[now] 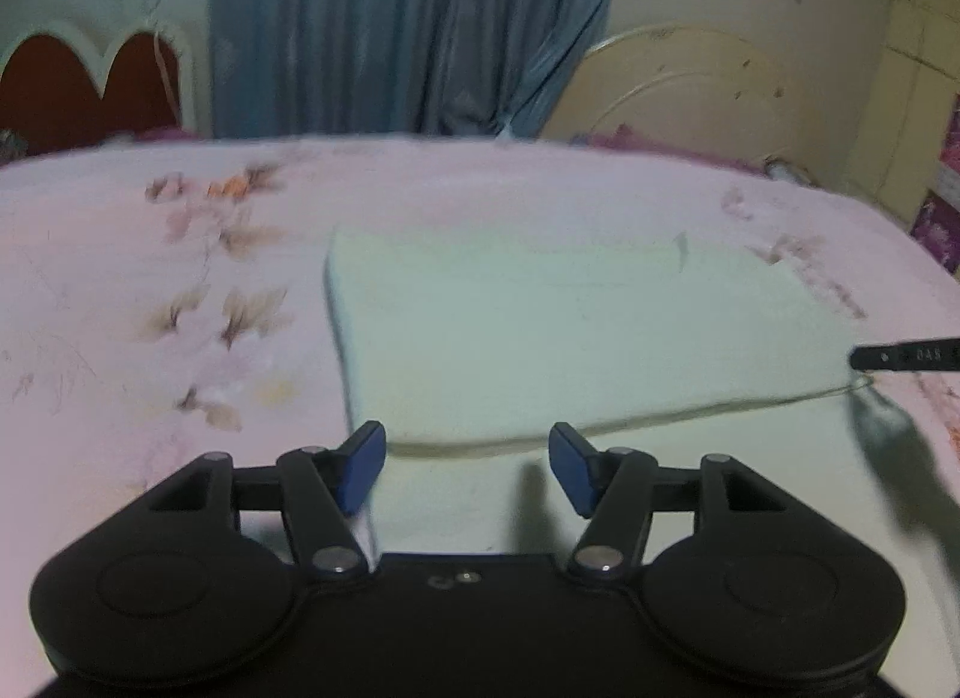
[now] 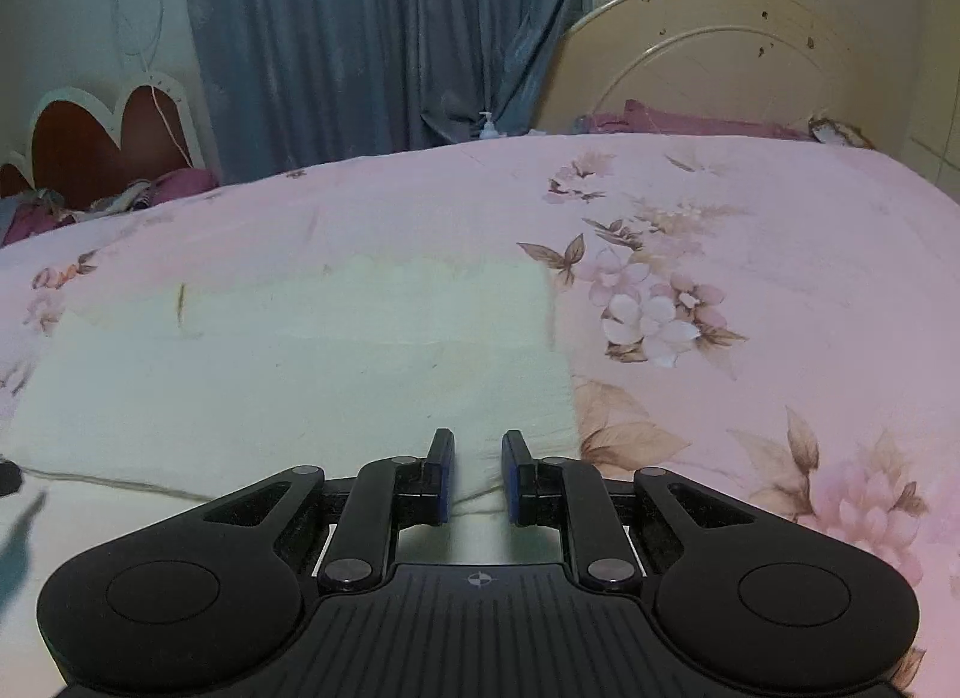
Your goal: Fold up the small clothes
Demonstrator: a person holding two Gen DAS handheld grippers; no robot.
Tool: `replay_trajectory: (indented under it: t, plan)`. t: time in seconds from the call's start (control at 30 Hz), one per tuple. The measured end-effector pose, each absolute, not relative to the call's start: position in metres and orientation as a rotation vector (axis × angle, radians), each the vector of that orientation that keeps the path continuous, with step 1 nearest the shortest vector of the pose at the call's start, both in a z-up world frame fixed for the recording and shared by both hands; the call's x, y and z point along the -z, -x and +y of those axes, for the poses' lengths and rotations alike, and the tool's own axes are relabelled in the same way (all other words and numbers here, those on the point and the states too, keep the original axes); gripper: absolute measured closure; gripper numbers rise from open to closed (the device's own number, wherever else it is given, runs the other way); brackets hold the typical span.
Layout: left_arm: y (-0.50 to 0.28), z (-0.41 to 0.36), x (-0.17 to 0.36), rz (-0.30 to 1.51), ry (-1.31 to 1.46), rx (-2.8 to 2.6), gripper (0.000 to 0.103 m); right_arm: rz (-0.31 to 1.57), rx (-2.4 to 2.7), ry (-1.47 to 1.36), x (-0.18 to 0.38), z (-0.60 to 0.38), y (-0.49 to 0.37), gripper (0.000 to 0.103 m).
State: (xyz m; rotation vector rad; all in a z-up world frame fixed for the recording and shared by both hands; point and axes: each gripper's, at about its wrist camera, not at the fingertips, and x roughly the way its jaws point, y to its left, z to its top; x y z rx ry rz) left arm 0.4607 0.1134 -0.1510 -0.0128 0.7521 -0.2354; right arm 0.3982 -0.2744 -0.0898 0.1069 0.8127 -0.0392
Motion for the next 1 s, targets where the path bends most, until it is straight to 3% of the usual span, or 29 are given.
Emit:
replay_trajectory:
  t: [0.23,0.33,0.37,0.4,0.43,0.47,0.6,0.73,0.93,1.0]
  plan:
    - [-0.448,0.117,0.15,0.791,0.018,0.201,0.038,0.836,0.038,-0.126,0.089,-0.288,-0.393,0.088]
    - [-0.422,0.121,0.145,0.795,0.014,0.206,0.017,0.838,-0.02,-0.198,0.079,-0.302,-0.364,0.088]
    - [-0.411,0.12,0.143,0.8,0.016,0.207,0.015,0.838,-0.033,-0.209,0.076,-0.306,-0.352,0.087]
    - [-0.399,0.121,0.142,0.807,0.014,0.215,0.015,0.839,-0.033,-0.21,0.074,-0.311,-0.338,0.068]
    - [-0.389,0.122,0.142,0.812,0.009,0.218,0.015,0.833,-0.035,-0.207,0.069,-0.314,-0.323,0.033]
    - [-0.377,0.121,0.142,0.816,-0.001,0.21,0.016,0.82,-0.055,-0.211,0.066,-0.318,-0.308,0.028]
    - [-0.33,0.125,0.146,0.851,0.03,0.202,0.032,0.864,-0.155,-0.307,0.064,-0.34,-0.256,0.029]
    - [-0.289,0.132,0.145,0.87,0.088,0.216,0.038,0.927,-0.218,-0.415,0.075,-0.357,-0.207,0.06]
    - [-0.237,0.145,0.146,0.909,0.204,0.259,0.055,0.979,-0.312,-0.502,0.082,-0.368,-0.146,0.063]
    - [-0.221,0.15,0.147,0.916,0.252,0.261,0.056,0.982,-0.33,-0.527,0.083,-0.37,-0.132,0.063]
